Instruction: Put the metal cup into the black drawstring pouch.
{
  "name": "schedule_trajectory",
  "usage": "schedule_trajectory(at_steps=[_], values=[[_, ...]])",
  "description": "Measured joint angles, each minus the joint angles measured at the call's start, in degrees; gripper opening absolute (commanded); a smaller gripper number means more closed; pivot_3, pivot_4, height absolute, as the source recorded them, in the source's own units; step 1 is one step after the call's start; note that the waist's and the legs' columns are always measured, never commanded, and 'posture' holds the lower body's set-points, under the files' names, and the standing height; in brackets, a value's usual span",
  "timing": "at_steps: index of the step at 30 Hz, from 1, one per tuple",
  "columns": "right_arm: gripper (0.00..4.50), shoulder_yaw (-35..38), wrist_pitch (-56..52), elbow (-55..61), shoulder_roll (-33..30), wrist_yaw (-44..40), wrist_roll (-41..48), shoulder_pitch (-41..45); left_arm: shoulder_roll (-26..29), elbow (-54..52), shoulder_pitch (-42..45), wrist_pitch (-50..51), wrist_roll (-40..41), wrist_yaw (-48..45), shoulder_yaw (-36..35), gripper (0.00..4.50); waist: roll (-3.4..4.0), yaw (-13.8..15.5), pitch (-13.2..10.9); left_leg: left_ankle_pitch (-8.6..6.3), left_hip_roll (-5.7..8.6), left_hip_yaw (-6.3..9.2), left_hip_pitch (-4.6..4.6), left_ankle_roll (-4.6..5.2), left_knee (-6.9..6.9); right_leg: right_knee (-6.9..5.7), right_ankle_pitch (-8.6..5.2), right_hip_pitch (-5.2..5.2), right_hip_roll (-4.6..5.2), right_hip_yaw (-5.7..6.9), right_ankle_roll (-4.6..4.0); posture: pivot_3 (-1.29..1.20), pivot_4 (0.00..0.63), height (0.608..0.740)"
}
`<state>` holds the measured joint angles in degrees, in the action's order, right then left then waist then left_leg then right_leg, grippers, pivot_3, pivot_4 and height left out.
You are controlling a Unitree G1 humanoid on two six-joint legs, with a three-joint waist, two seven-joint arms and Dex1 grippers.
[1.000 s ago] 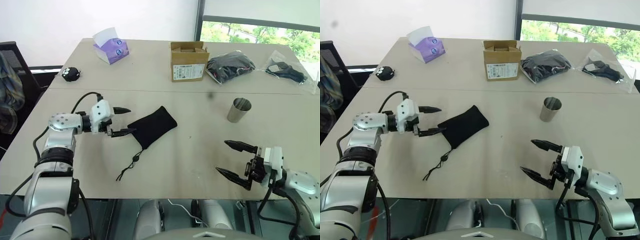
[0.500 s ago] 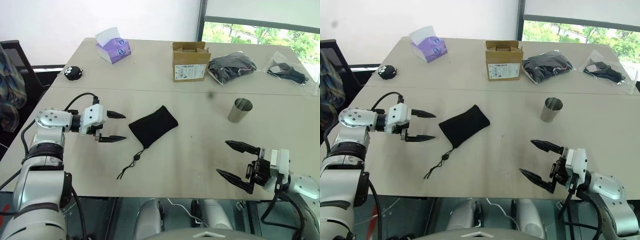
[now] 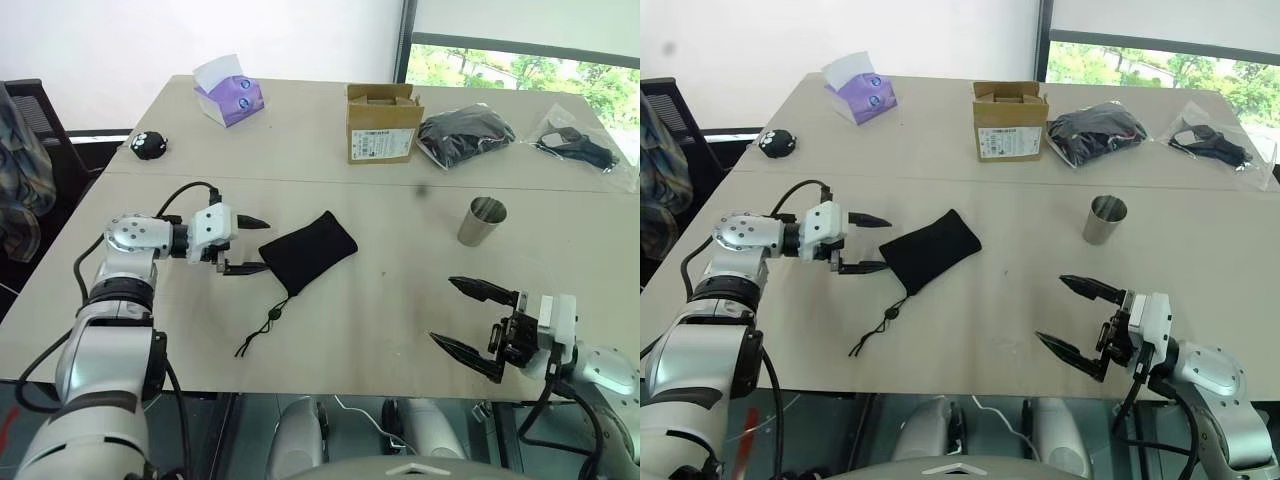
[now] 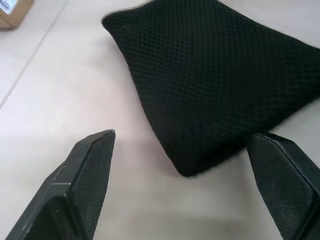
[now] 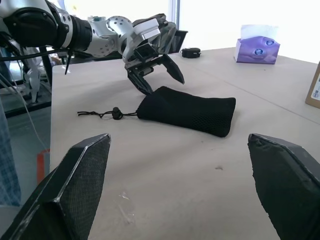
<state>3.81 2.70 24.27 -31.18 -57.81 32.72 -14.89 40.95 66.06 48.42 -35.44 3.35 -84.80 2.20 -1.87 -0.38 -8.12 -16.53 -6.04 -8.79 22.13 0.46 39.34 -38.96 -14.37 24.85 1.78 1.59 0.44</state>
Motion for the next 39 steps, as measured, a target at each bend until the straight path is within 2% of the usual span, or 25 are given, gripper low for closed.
schedule_trajectory(at_steps=[8,11,12,14,18,19,25,29,32,35,39], values=[[4.46,0.0,0.1,0.0,0.2,0.9,-0.7,-0.6,-0.4,1.2,0.9,0.0,-1.2,0.5,0.1,4.24,0.0,-0.1,0.0,0.0,0.0,0.01,0.0,0.0,0.01,-0.01,0.0,-0.01,0.0,0.01,0.0,0.0,0.15,0.715],[4.5,0.0,0.1,0.0,0.5,1.0,-0.8,-0.4,-2.0,2.2,0.9,0.3,-2.1,2.2,0.1,3.4,0.0,0.0,0.0,0.0,0.0,0.02,0.0,0.0,0.01,-0.01,0.0,-0.02,0.0,0.02,0.0,0.0,0.15,0.715],[4.5,0.0,0.2,0.0,0.5,1.0,-0.8,-0.4,-2.3,2.4,1.0,0.8,-2.2,2.7,0.1,2.76,0.0,0.0,0.0,0.0,0.0,0.03,0.01,0.0,0.01,0.0,0.0,-0.02,0.0,0.03,0.01,0.0,0.15,0.715],[4.5,0.0,0.2,0.0,0.6,1.1,-0.9,-0.4,-2.8,2.9,1.4,2.3,-2.2,3.4,0.1,2.14,0.0,0.0,0.0,0.0,0.0,0.03,0.01,0.0,0.02,-0.01,0.0,-0.02,0.0,0.03,0.01,0.0,0.15,0.715],[4.5,0.0,0.2,0.0,0.8,1.5,-1.2,0.0,-3.4,3.1,2.7,3.9,-2.2,3.3,0.1,0.21,0.0,0.0,0.0,0.0,0.0,0.03,0.0,0.0,0.02,-0.01,0.0,-0.02,0.0,0.03,0.01,0.0,0.15,0.715],[4.5,0.0,0.2,0.0,0.8,1.5,-1.2,0.0,-3.5,3.1,2.8,4.0,-2.2,3.3,0.1,0.04,0.0,-0.1,0.0,0.0,0.0,0.03,0.0,-0.01,0.02,-0.01,0.0,-0.02,-0.01,0.03,0.01,0.0,0.15,0.715],[4.5,0.0,0.2,0.0,0.9,2.1,-1.2,0.6,-5.0,2.9,2.9,6.3,-1.1,2.3,-1.2,0.04,0.0,-0.1,0.0,0.01,0.0,0.04,0.0,-0.01,0.03,-0.03,0.0,-0.02,-0.01,0.03,0.01,0.0,0.15,0.715],[4.5,1.0,0.1,0.6,0.8,3.5,-1.0,4.8,-7.7,1.0,4.0,11.6,2.0,5.4,-4.2,0.04,-0.01,-0.1,0.0,0.01,0.01,0.09,0.01,-0.01,0.11,-0.05,0.01,-0.07,0.0,0.05,0.02,0.0,0.15,0.715],[4.5,2.0,0.0,1.3,0.0,4.7,-1.1,8.2,-10.1,-2.4,5.9,22.7,6.0,10.6,-7.8,0.04,-0.01,0.0,0.0,0.01,0.02,0.23,0.08,-0.01,0.16,-0.04,0.01,-0.09,0.0,0.15,0.02,0.0,0.15,0.715],[4.5,3.6,-1.5,1.3,-1.0,8.6,-3.1,13.9,-12.8,-10.2,6.6,34.0,9.7,16.6,-10.6,0.04,-0.01,-0.1,0.0,0.01,0.03,0.31,0.13,-0.01,0.19,-0.05,0.02,-0.09,0.0,0.18,0.03,0.0,0.15,0.715],[4.5,4.6,-8.1,0.3,-4.3,16.2,-8.9,21.6,-17.8,-22.9,6.4,46.9,10.3,33.8,-11.7,0.04,-0.01,-0.2,0.0,0.02,0.05,0.55,0.23,-0.03,0.2,-0.04,0.02,-0.07,0.0,0.29,0.03,0.0,0.15,0.715]])
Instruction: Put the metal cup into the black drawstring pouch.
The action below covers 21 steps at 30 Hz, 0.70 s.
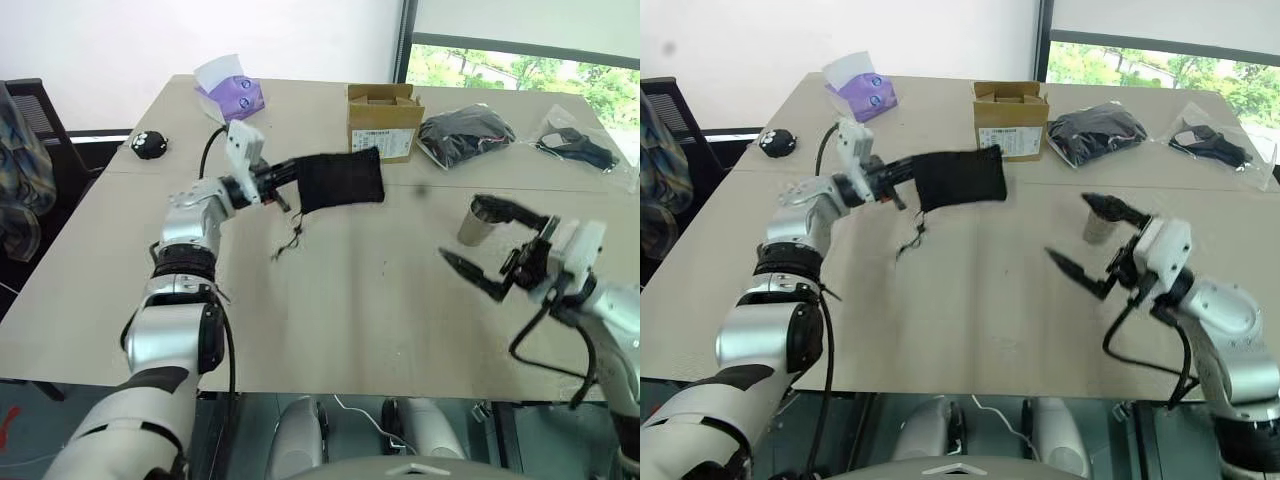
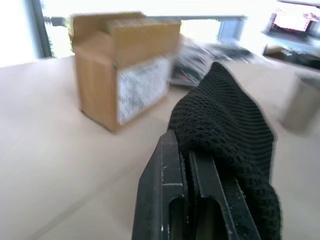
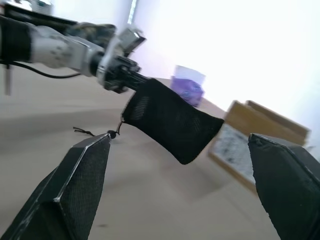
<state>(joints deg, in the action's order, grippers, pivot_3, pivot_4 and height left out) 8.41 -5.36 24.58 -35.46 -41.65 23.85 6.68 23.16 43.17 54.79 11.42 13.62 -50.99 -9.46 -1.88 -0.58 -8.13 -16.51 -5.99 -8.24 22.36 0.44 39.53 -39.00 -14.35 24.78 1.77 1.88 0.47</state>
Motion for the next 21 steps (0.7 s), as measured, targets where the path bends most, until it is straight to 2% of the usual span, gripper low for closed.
schedule_trajectory(at_steps=[2,3,5,8,13,16,21], values=[[4.5,-1.0,-2.8,-2.1,-2.3,2.7,-5.2,3.1,-2.9,-3.7,0.3,5.8,-1.1,12.3,-1.7,0.04,0.0,0.0,0.0,0.0,0.04,0.03,0.01,0.0,0.0,-0.01,0.0,0.01,0.03,-0.02,0.0,0.0,0.15,0.715],[4.5,-2.1,-4.8,-3.8,-4.0,4.5,-9.1,5.3,-5.0,-6.2,0.7,11.4,-2.4,21.6,-2.6,0.04,0.0,0.0,0.0,0.0,0.07,0.06,0.03,0.0,0.0,0.01,0.01,0.01,0.04,-0.03,0.01,0.0,0.15,0.715],[4.5,-4.1,-7.4,-6.3,-6.0,6.1,-14.0,8.1,-8.3,-12.2,-0.1,20.9,-3.6,33.0,-3.5,0.04,0.0,-0.1,0.0,0.0,0.11,0.14,0.09,0.0,-0.01,0.05,0.0,0.03,0.05,-0.01,0.01,0.0,0.15,0.715],[4.5,-7.3,-10.3,-9.6,-6.6,6.8,-18.5,8.9,-11.4,-23.8,-5.2,33.7,-4.8,40.9,-1.8,0.04,0.01,-0.1,0.0,0.02,0.29,0.49,0.14,-0.02,-0.08,0.02,-0.05,0.1,0.04,-0.05,0.1,0.0,0.15,0.715],[4.5,-10.1,-14.1,-11.1,-8.2,4.0,-20.2,9.4,-11.8,-37.3,-13.0,46.1,-4.2,40.1,4.6,0.04,0.04,0.0,0.0,0.07,0.33,0.58,0.37,-0.12,-0.09,-0.07,-0.05,0.38,0.06,-0.04,0.1,0.0,0.15,0.715],[3.72,-10.4,-15.4,-10.8,-9.2,2.3,-20.6,9.5,-10.3,-41.2,-15.8,49.8,-3.5,38.2,7.4,0.0,0.03,0.0,0.0,0.1,0.46,0.67,0.34,-0.16,-0.07,-0.21,-0.05,0.38,0.14,-0.03,0.1,0.0,0.15,0.715],[1.15,-10.4,-15.6,-9.6,-11.6,0.7,-22.3,9.1,-8.9,-46.9,-17.3,53.0,2.4,31.6,7.1,0.0,0.03,0.0,0.0,0.12,0.59,0.77,0.3,-0.19,0.06,-0.45,-0.06,0.36,0.25,-0.03,0.11,0.0,0.15,0.715]])
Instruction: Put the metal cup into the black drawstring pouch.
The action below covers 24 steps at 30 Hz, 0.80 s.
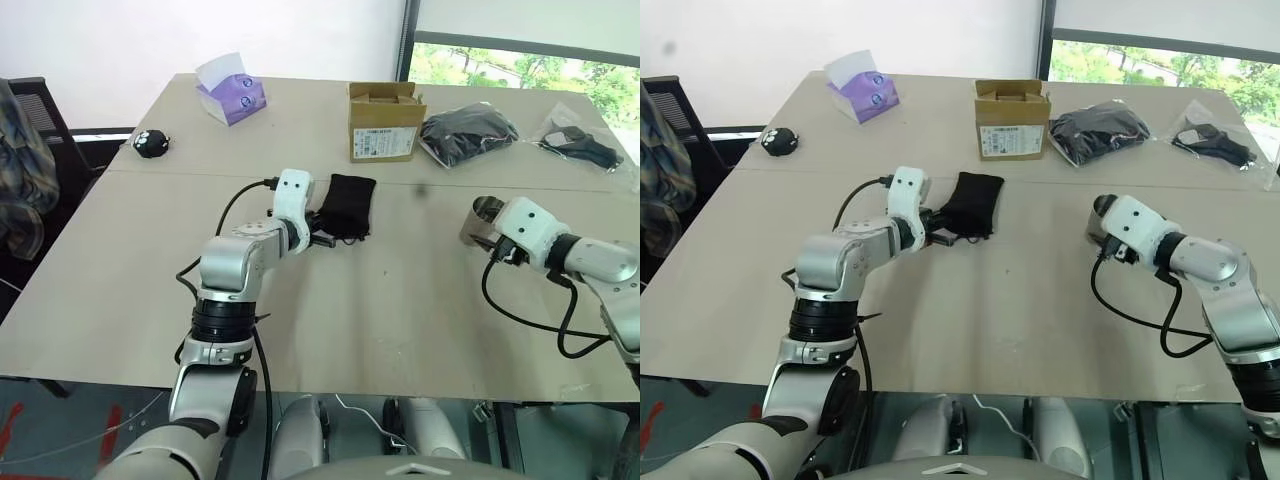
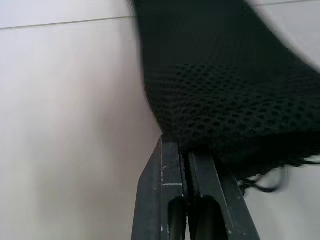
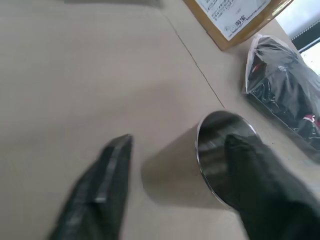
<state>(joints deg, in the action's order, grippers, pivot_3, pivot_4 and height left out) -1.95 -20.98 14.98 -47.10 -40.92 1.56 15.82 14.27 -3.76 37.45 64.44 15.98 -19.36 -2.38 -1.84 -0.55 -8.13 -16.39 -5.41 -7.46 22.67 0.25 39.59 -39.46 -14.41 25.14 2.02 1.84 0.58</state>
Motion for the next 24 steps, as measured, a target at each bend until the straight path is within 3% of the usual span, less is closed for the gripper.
schedule_trajectory(at_steps=[2,3,7,21,24], values=[[0.23,0.0,0.3,0.9,-1.4,-0.5,-0.9,-1.0,0.0,-2.0,0.0,3.3,4.8,-3.6,-1.6,0.0,0.0,0.1,0.0,0.0,0.02,0.03,0.0,0.0,0.02,-0.04,-0.01,0.0,0.02,0.0,0.01,0.0,0.15,0.715],[0.1,0.0,0.4,1.1,-1.6,-0.6,-1.0,-1.0,0.0,-2.2,0.0,3.8,5.5,-4.1,-1.8,0.0,0.01,0.1,0.0,0.0,0.02,0.04,-0.01,0.0,0.03,-0.05,-0.01,-0.01,0.02,0.0,0.01,0.0,0.15,0.715],[0.1,-0.5,1.4,1.9,-3.7,-1.8,-3.5,-2.6,-0.1,-2.3,0.3,6.6,9.0,-5.6,-2.7,0.0,0.0,0.0,0.0,0.0,0.06,0.17,-0.06,0.0,0.15,-0.15,-0.01,-0.08,0.02,-0.01,0.01,0.0,0.15,0.715],[0.1,-1.6,-0.6,0.7,-3.2,-2.4,-5.7,-1.1,0.5,0.0,2.4,4.1,9.0,-5.3,-2.3,0.0,0.0,-0.1,0.0,0.0,0.54,1.41,-0.08,0.01,0.51,-0.32,-0.01,-0.35,-0.01,0.03,0.01,0.0,0.15,0.715],[0.86,-2.6,-3.0,-0.8,-2.8,-4.1,-5.4,0.6,0.5,0.0,2.6,3.6,9.0,-5.3,-2.0,0.0,0.0,-0.1,0.0,-0.01,0.65,1.63,-0.07,0.01,0.51,-0.32,-0.01,-0.38,-0.01,0.04,0.01,0.0,0.15,0.715]])
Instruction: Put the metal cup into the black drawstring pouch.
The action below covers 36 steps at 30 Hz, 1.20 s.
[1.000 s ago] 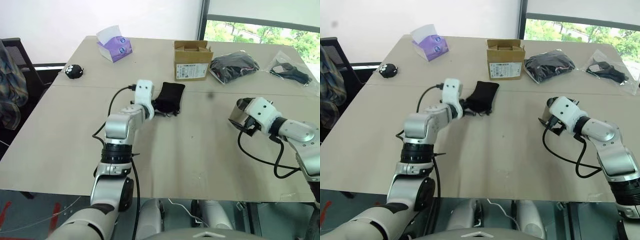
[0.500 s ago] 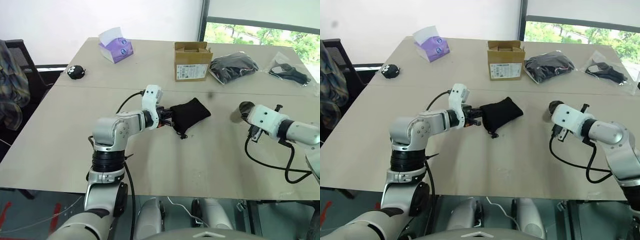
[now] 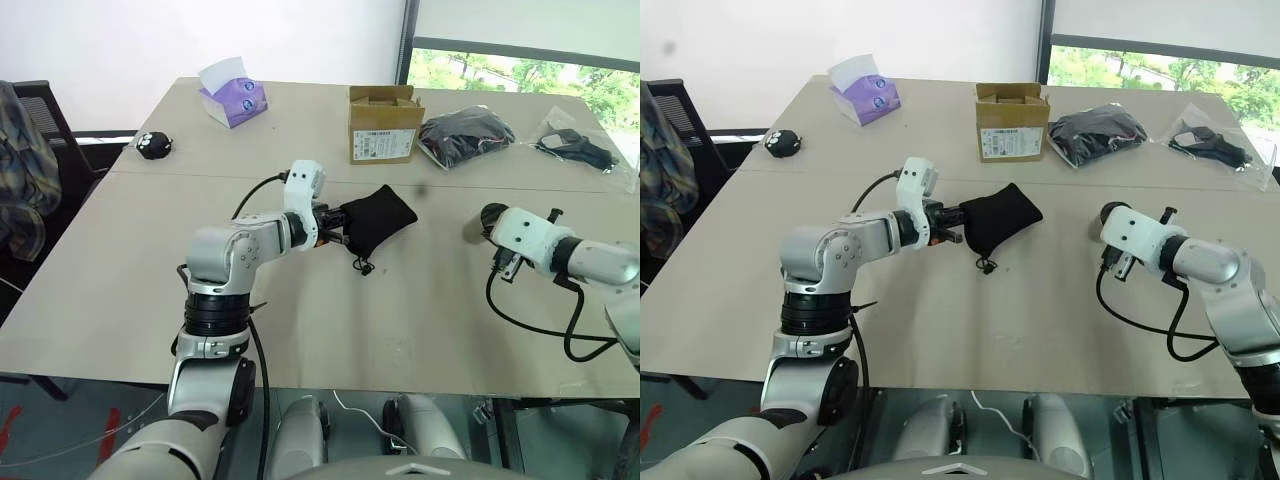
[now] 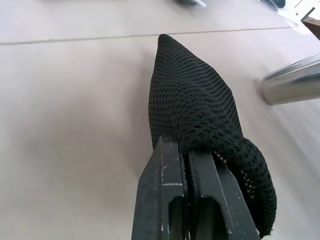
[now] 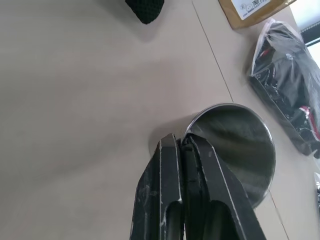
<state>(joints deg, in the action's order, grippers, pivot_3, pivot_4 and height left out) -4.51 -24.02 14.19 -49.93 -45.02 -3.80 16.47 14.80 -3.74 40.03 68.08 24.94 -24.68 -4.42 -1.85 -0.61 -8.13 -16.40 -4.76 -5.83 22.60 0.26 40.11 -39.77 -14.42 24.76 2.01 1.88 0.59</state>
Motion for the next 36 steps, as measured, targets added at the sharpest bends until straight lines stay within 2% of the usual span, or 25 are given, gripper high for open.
schedule_trajectory(at_steps=[4,8,9,10,13,14,21,23,25,26,30,36], values=[[2.77,-1.7,-1.6,-3.2,0.7,-0.9,-0.3,0.4,0.4,0.0,0.0,-0.5,0.0,0.1,0.0,0.0,0.02,0.0,0.0,0.0,0.03,0.16,0.1,0.0,0.0,0.02,0.0,0.03,0.0,-0.07,0.0,0.0,0.15,0.715],[2.77,-2.2,-1.3,-4.6,0.9,-0.8,-0.8,2.6,0.3,0.0,0.0,-0.8,0.0,0.2,0.0,0.0,0.08,-0.1,-0.1,0.0,0.26,0.65,0.1,0.01,-0.01,0.02,0.0,0.03,-0.03,-0.1,0.0,0.0,0.15,0.715],[2.15,-2.2,-1.1,-4.9,1.1,-0.7,-0.9,3.1,0.3,0.0,0.0,-0.9,0.0,0.2,0.0,0.0,0.08,-0.1,-0.1,0.0,0.36,0.84,0.1,0.0,-0.01,0.02,0.0,0.03,-0.03,-0.13,0.0,0.0,0.15,0.715],[1.88,-2.2,-0.8,-5.3,1.4,-0.6,-1.0,3.3,0.3,0.0,0.0,-0.9,0.0,0.2,0.0,0.0,0.07,-0.1,-0.1,0.0,0.4,0.93,0.11,0.01,-0.01,0.02,0.0,0.02,-0.03,-0.16,0.0,0.0,0.15,0.715],[0.35,-2.3,-0.5,-5.7,1.8,-0.5,-1.0,3.3,0.4,0.0,0.0,-0.9,0.0,0.4,0.0,0.0,0.08,0.0,-0.1,-0.01,0.45,1.06,0.15,0.01,-0.01,0.02,0.0,0.02,-0.02,-0.18,0.0,0.0,0.15,0.715],[0.03,-2.3,-0.4,-5.7,1.8,-0.4,-1.1,3.3,0.5,0.0,0.0,-0.9,0.0,0.6,0.0,0.0,0.08,0.0,-0.1,-0.01,0.46,1.14,0.15,0.01,-0.01,0.02,0.0,0.02,-0.02,-0.18,0.0,0.0,0.15,0.715],[0.03,-2.0,0.9,-5.6,2.5,0.7,-1.2,5.3,0.3,0.0,0.0,-1.1,0.0,1.3,-0.1,0.0,0.13,-0.1,-0.1,-0.01,0.56,1.58,0.15,0.01,-0.01,0.03,0.0,0.02,-0.04,-0.2,0.0,0.0,0.15,0.715],[0.03,-1.1,1.2,-3.3,4.4,1.3,0.0,8.0,-0.9,0.2,0.1,-1.1,0.0,2.3,-0.5,0.0,0.18,-0.2,-0.2,-0.01,0.57,1.73,0.14,0.01,-0.01,0.02,0.0,0.03,-0.1,-0.23,0.0,0.0,0.15,0.715],[0.03,0.0,1.3,0.4,6.7,0.5,3.3,9.4,-2.2,1.0,0.6,-1.1,0.0,3.8,-1.5,0.0,0.18,-0.2,-0.2,-0.01,0.57,1.76,0.16,0.01,-0.03,0.01,0.0,0.03,-0.14,-0.21,0.0,0.0,0.15,0.715],[0.03,0.1,0.3,6.9,9.5,-1.0,8.2,10.2,-3.7,2.5,1.9,-1.0,-0.1,6.1,-2.8,0.0,0.18,0.0,-0.2,-0.01,0.58,1.84,0.18,0.01,-0.03,0.02,0.0,0.02,-0.22,-0.16,-0.01,0.0,0.15,0.715],[0.03,-4.6,-3.5,17.1,11.4,-3.5,13.2,9.2,-6.9,6.1,5.8,-0.1,-0.2,11.7,-7.4,0.0,0.18,0.5,-0.3,-0.02,0.64,1.9,0.27,0.03,-0.04,0.1,0.0,0.0,-0.11,-0.08,0.0,0.0,0.15,0.715],[0.03,-12.8,-4.8,18.6,11.6,-3.9,11.2,6.6,-11.4,9.6,10.3,3.0,0.0,18.8,-13.2,0.0,0.1,0.6,-0.3,-0.09,0.83,1.93,0.26,0.15,-0.02,0.14,0.01,0.0,0.01,-0.07,0.01,0.0,0.15,0.715]])
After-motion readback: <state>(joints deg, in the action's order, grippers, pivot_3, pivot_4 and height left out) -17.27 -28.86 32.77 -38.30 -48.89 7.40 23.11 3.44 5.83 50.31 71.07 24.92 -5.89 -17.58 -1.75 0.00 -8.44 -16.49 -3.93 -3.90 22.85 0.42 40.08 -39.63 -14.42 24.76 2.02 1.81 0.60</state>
